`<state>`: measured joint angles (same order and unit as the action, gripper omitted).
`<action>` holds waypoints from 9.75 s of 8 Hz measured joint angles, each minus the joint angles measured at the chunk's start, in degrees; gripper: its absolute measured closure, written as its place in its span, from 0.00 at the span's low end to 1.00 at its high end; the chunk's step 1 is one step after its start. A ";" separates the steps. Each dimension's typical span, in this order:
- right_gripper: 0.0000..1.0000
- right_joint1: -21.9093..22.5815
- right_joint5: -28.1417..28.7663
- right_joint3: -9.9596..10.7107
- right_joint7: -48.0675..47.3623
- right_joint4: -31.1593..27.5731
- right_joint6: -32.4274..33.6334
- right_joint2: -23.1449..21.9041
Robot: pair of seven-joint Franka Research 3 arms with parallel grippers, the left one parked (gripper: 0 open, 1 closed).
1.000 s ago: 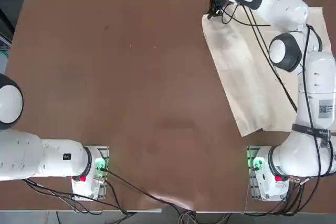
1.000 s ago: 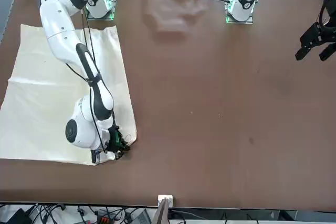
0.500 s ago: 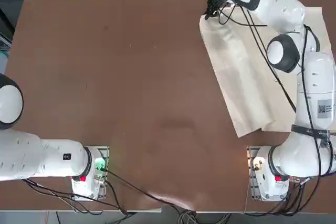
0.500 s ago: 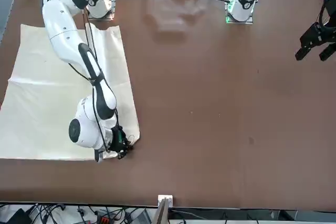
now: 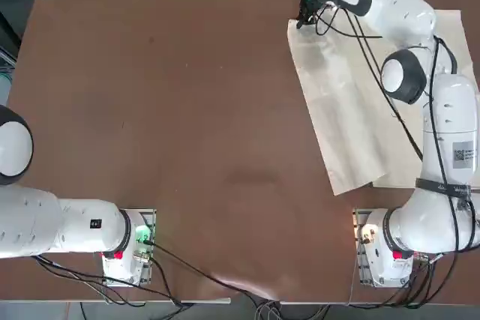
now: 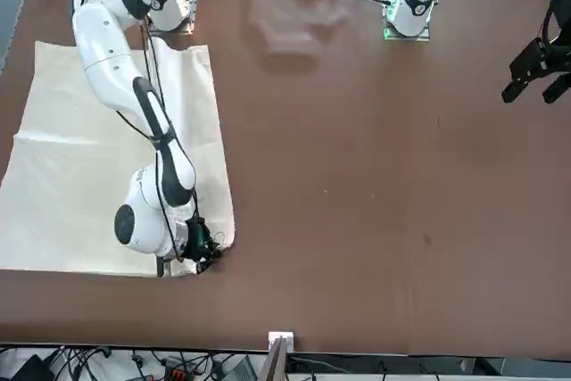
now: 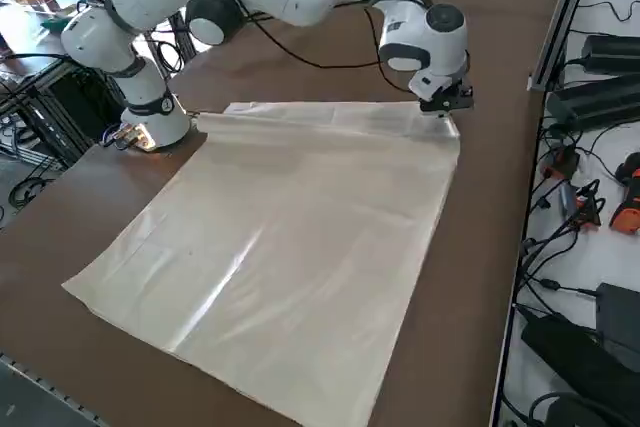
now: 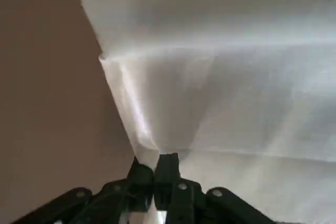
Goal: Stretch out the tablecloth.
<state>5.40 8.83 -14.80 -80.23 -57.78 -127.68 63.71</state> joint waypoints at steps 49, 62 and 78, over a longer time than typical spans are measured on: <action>0.00 -1.16 14.06 0.68 8.76 6.98 -2.10 4.13; 0.00 -10.31 -6.59 4.89 73.71 -12.97 12.82 -26.60; 0.00 -13.46 -10.24 4.69 77.26 -26.22 29.25 -50.02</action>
<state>-8.07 -1.41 -10.11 -2.96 -84.00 -98.43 13.69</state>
